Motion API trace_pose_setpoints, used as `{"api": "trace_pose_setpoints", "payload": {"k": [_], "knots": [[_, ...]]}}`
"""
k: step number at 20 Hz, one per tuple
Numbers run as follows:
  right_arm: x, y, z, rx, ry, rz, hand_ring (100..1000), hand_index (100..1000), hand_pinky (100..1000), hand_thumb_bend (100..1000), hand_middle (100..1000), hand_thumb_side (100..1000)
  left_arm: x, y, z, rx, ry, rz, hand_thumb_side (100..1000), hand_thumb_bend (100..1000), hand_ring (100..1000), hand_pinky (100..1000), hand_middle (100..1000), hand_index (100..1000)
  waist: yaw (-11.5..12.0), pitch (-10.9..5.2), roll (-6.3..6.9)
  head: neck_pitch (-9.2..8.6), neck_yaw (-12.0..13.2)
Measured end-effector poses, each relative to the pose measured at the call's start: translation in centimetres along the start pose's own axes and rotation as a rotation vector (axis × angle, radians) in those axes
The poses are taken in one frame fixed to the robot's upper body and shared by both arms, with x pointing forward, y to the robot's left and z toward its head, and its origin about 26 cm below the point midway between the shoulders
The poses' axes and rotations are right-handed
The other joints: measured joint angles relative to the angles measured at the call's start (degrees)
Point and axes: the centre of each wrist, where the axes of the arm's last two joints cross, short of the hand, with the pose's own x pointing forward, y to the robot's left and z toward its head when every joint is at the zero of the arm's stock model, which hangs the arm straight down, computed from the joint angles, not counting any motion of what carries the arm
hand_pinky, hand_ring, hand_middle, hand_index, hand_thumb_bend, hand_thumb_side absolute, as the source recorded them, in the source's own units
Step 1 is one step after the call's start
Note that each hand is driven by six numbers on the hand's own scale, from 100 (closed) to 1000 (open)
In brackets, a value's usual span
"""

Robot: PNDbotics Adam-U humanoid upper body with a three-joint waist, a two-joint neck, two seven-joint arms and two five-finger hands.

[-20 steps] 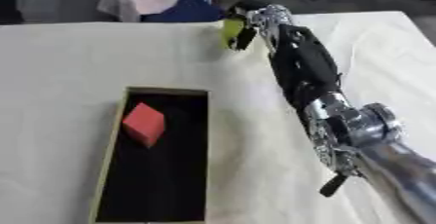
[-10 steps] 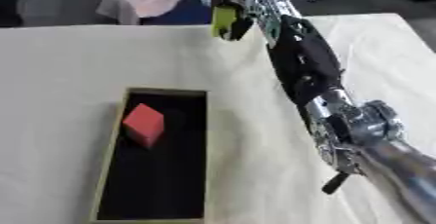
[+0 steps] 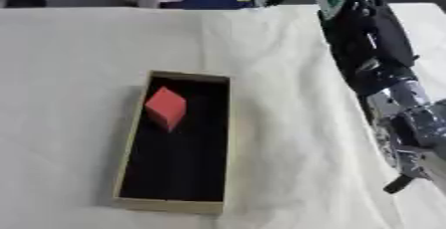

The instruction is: Pick up objects on the table and place them in the box.

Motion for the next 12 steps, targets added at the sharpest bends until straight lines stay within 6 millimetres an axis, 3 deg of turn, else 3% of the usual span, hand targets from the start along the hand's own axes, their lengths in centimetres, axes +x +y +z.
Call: {"api": "trace_pose_setpoints", "payload": {"k": [3, 10, 12], "knots": [[1.2, -0.5, 1.1, 0.001, -0.084, 0.068, 562, 752, 681, 156, 572, 100, 0.0, 0.0, 0.0, 0.000, 0.000, 0.000, 888, 366, 906, 836, 919, 881, -0.21, -0.40, -0.01, 0.47, 0.37], [4.0, -0.3, 3.4, 0.003, -0.250, 0.104, 544, 741, 672, 132, 561, 100, -0.1, 0.1, 0.1, -0.004, 0.001, -0.002, 888, 367, 906, 837, 919, 881, -0.84, -1.36, -0.34, 0.48, 0.53], [5.0, -0.7, 3.1, 0.009, -0.289, 0.097, 543, 740, 671, 124, 561, 100, -0.1, 0.1, 0.2, -0.006, 0.003, -0.003, 888, 367, 906, 837, 919, 881, -1.09, -1.72, -0.28, 0.48, 0.54]]}}
